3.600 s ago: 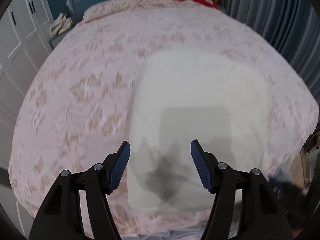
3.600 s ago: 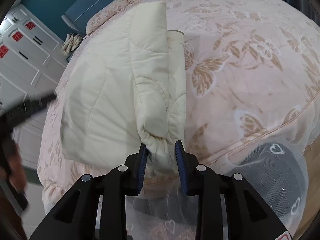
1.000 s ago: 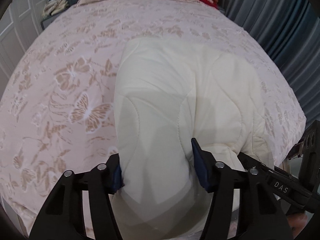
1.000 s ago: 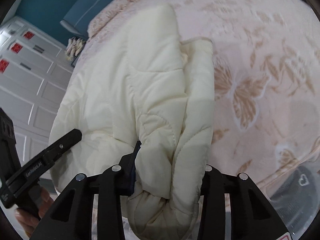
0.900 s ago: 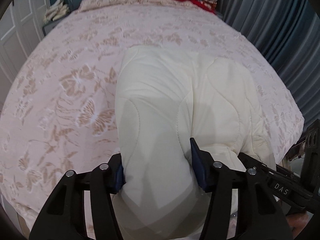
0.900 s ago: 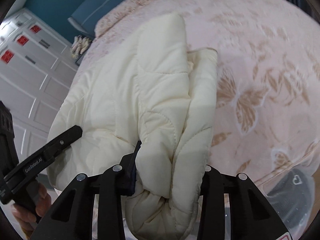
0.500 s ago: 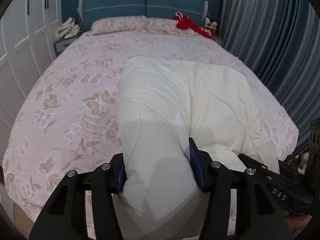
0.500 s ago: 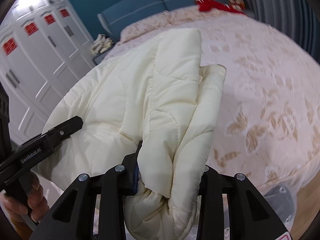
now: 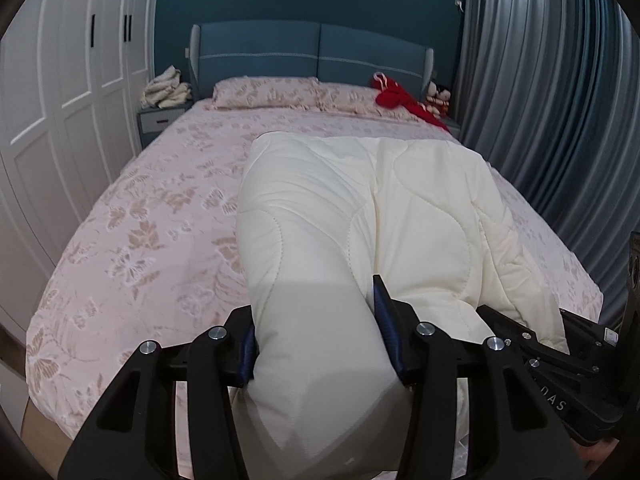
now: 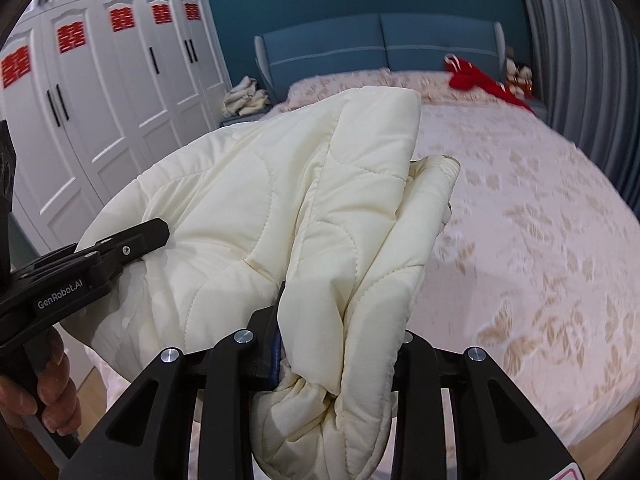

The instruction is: Fold large clothes

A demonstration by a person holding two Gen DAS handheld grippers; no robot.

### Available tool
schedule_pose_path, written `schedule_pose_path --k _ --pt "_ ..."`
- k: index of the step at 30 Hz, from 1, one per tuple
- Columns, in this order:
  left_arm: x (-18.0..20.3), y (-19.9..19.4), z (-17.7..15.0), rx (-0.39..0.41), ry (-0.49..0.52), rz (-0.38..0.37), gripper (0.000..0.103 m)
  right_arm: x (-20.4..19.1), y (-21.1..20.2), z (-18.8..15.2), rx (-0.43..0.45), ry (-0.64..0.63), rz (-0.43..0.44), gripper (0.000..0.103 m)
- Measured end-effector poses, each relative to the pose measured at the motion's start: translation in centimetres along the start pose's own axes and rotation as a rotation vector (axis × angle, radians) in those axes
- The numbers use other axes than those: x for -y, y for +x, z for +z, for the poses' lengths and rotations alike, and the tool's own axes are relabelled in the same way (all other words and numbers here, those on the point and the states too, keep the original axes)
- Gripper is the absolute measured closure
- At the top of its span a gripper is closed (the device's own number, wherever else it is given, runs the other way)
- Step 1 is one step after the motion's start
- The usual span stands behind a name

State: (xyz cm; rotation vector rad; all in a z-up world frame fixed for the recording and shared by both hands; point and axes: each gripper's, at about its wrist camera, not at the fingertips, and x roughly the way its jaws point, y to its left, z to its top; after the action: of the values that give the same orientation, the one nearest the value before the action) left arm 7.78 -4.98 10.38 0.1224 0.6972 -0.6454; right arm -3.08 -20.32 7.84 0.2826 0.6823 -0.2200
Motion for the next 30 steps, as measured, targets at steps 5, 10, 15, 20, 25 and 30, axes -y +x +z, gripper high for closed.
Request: schedule_pose_path --k 5,10,15,20,25,30 --pt "-1.2 -1.1 1.5 0.05 -0.004 0.009 0.056 -1.6 -0.2 1.6 0.042 -0.032 -0.005 0.073" --pt "-2.2 -1.6 2.4 0.081 0.0 0.024 0.057 -2.9 0.2 2.8 0.068 -0.049 -0.001 0.073" --pt "-3.2 -1.8 2.9 0.096 -0.009 0.037 0.057 -4.0 0.7 3.6 0.081 -0.066 0.002 0.073" --pt "-3.9 -2.2 3.3 0.112 -0.02 0.04 0.057 -4.9 0.9 4.2 0.1 -0.095 -0.005 0.073" --pt "-4.4 -2.3 3.6 0.137 -0.017 0.041 0.057 -5.4 1.4 4.8 0.12 -0.128 -0.014 0.073" --pt "-5.1 -1.7 4.1 0.161 -0.021 0.032 0.056 -6.0 2.2 5.6 0.139 -0.149 -0.022 0.073"
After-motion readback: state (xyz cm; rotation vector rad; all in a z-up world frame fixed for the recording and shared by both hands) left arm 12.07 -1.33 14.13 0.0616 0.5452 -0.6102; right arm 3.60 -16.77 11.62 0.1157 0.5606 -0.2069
